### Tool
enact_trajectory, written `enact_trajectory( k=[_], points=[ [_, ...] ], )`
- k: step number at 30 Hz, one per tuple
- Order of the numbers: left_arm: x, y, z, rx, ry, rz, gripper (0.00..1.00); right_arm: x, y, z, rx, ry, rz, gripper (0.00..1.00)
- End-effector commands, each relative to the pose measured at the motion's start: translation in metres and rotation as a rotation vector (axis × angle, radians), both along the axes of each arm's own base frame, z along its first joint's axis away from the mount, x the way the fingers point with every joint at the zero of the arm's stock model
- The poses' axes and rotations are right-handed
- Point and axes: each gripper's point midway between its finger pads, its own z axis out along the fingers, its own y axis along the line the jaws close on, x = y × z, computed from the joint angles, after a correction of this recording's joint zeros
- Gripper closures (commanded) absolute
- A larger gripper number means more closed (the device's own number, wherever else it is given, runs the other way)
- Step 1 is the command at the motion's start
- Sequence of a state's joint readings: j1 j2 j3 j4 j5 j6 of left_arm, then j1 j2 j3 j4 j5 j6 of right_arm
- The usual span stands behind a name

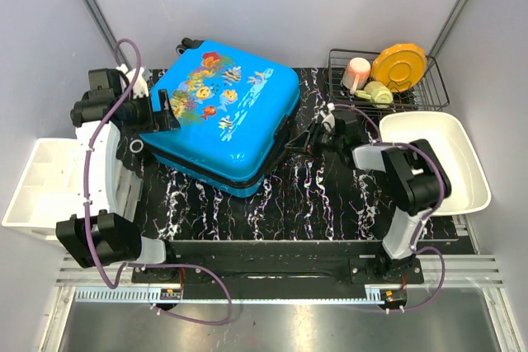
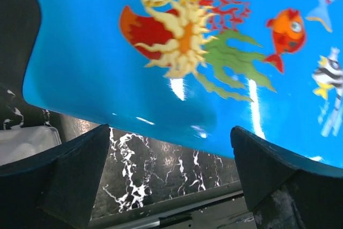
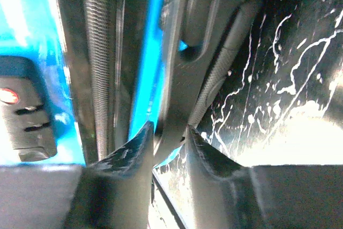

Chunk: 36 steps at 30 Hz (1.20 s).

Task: Open, take out, and arrange the luggage

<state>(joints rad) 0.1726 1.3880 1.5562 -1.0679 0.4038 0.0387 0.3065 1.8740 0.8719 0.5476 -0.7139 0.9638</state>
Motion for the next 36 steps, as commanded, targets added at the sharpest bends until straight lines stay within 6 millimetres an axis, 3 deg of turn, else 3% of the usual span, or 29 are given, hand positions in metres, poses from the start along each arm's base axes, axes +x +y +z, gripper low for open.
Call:
enact_trajectory(
  k=[1,2,3,5,6,8,9,11,12,14,15,17,18,19,20,21,22,23,24,25,26,27,28,29,31,32,36],
  points=[
    [0.001,-0.003,0.002,-0.073,-0.064,0.066,0.01,-0.026,-0.009,0.061,-0.088,-0.303,0.181,0.50],
    [0.002,-0.001,-0.001,-0.070,-0.066,0.085,0.01,-0.040,-0.015,0.062,-0.130,-0.272,0.208,0.33],
    [0.003,0.001,-0.008,-0.074,-0.057,0.107,0.01,-0.039,-0.019,0.072,-0.184,-0.370,0.246,0.21],
    [0.004,0.007,-0.016,-0.062,-0.037,0.143,0.01,-0.052,-0.030,0.085,-0.246,-0.392,0.275,0.16],
    [0.005,0.010,-0.021,-0.063,-0.021,0.161,0.01,-0.047,-0.032,0.105,-0.260,-0.451,0.276,0.15],
    [0.006,0.015,-0.024,-0.066,-0.010,0.188,0.01,-0.041,-0.042,0.125,-0.316,-0.525,0.272,0.15],
    [0.006,0.018,-0.024,-0.074,-0.008,0.206,0.01,-0.027,-0.045,0.148,-0.341,-0.604,0.245,0.14],
    [0.006,0.018,-0.020,-0.088,-0.019,0.207,0.01,-0.005,-0.053,0.162,-0.404,-0.662,0.176,0.11],
    [0.005,0.019,-0.016,-0.092,-0.035,0.214,0.01,0.009,-0.054,0.183,-0.426,-0.733,0.150,0.11],
    [0.002,0.016,-0.015,-0.106,-0.039,0.208,0.01,0.040,-0.058,0.186,-0.479,-0.756,0.080,0.09],
    [-0.001,0.014,-0.011,-0.111,-0.051,0.209,0.01,0.054,-0.059,0.205,-0.486,-0.794,0.038,0.09],
    [-0.006,0.011,-0.010,-0.121,-0.051,0.205,0.01,0.087,-0.063,0.198,-0.537,-0.782,-0.021,0.10],
    [-0.013,0.010,-0.012,-0.120,-0.045,0.208,0.01,0.103,-0.064,0.215,-0.544,-0.816,-0.064,0.10],
    [-0.016,0.011,-0.014,-0.119,-0.035,0.215,0.01,0.117,-0.068,0.219,-0.567,-0.820,-0.105,0.10],
    [-0.021,0.009,-0.020,-0.131,-0.012,0.216,0.01,0.134,-0.067,0.205,-0.572,-0.795,-0.113,0.09],
    [-0.025,0.007,-0.021,-0.146,-0.005,0.218,0.01,0.147,-0.071,0.226,-0.549,-0.818,-0.153,0.09],
    [-0.027,0.003,-0.023,-0.163,0.004,0.216,0.01,0.156,-0.069,0.228,-0.521,-0.820,-0.150,0.09],
    [-0.031,-0.003,-0.028,-0.197,0.019,0.203,0.01,0.172,-0.066,0.212,-0.499,-0.793,-0.142,0.08],
    [-0.029,-0.006,-0.025,-0.215,-0.004,0.197,0.01,0.180,-0.063,0.230,-0.438,-0.799,-0.158,0.07],
    [-0.029,-0.011,-0.024,-0.241,-0.013,0.180,0.01,0.183,-0.058,0.229,-0.377,-0.795,-0.114,0.07],
    [-0.028,-0.013,-0.027,-0.255,-0.016,0.177,0.01,0.194,-0.050,0.210,-0.341,-0.766,-0.084,0.07],
    [-0.023,-0.014,-0.023,-0.269,-0.046,0.172,0.01,0.197,-0.043,0.224,-0.272,-0.767,-0.072,0.07],
    [-0.021,-0.016,-0.023,-0.283,-0.052,0.165,0.01,0.190,-0.032,0.221,-0.204,-0.751,0.007,0.07],
    [-0.018,-0.015,-0.027,-0.288,-0.049,0.174,0.01,0.197,-0.024,0.208,-0.163,-0.745,0.036,0.07],
    [-0.008,-0.016,-0.031,-0.315,-0.041,0.177,0.01,0.191,-0.011,0.216,-0.030,-0.687,0.100,0.09],
    [-0.004,-0.015,-0.032,-0.319,-0.038,0.178,0.01,0.195,-0.004,0.206,0.006,-0.672,0.116,0.10],
    [0.026,-0.011,-0.033,-0.344,-0.048,0.177,0.01,0.178,0.015,0.187,0.091,-0.552,0.176,0.11]
  ],
)
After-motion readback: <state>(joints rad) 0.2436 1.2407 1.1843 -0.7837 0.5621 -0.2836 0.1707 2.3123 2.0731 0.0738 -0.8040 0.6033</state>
